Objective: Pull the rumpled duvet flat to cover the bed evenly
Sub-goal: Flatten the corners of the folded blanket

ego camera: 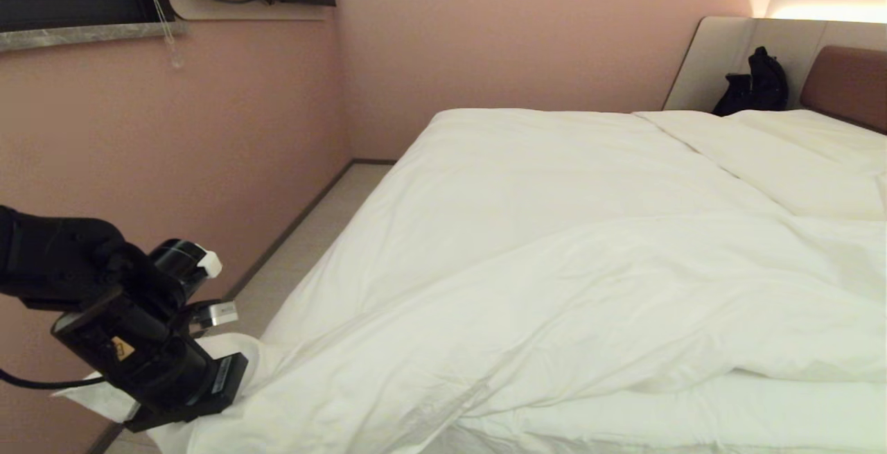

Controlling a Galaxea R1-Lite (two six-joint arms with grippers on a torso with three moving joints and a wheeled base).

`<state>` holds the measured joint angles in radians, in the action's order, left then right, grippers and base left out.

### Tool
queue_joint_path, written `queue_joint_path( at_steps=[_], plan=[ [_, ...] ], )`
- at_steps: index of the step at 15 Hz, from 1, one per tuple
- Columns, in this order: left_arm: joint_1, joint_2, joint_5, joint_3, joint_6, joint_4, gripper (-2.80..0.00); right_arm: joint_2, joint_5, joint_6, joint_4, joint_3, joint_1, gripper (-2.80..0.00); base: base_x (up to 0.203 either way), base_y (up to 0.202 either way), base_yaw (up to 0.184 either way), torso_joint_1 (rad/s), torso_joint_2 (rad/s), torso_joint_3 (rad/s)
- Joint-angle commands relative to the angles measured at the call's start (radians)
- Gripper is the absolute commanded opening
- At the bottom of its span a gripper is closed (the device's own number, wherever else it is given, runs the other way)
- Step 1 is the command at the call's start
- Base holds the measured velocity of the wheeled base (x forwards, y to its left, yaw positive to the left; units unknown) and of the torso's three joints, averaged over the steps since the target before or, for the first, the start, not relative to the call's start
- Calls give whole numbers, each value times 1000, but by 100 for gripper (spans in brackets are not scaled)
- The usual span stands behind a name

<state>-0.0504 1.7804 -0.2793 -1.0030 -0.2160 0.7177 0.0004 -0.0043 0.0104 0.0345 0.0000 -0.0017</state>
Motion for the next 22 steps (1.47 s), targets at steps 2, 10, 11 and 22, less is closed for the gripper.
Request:
queue_joint_path(
  at_steps=[2,10,11,22],
  plan=[
    [0,-6,-9,19,0,5,-280,0,0,0,0,0,0,-280,0,0,0,0,0,0],
    [0,-25,-8,33,0,2,0,0,0,0,1,0,0,-280,0,0,0,0,0,0],
    [0,-34,-8,35,0,2,0,0,0,0,1,0,0,-280,0,0,0,0,0,0],
    [3,-304,-2,15,-54,-419,0,0,0,0,1,0,0,-280,0,0,0,0,0,0]
  ],
)
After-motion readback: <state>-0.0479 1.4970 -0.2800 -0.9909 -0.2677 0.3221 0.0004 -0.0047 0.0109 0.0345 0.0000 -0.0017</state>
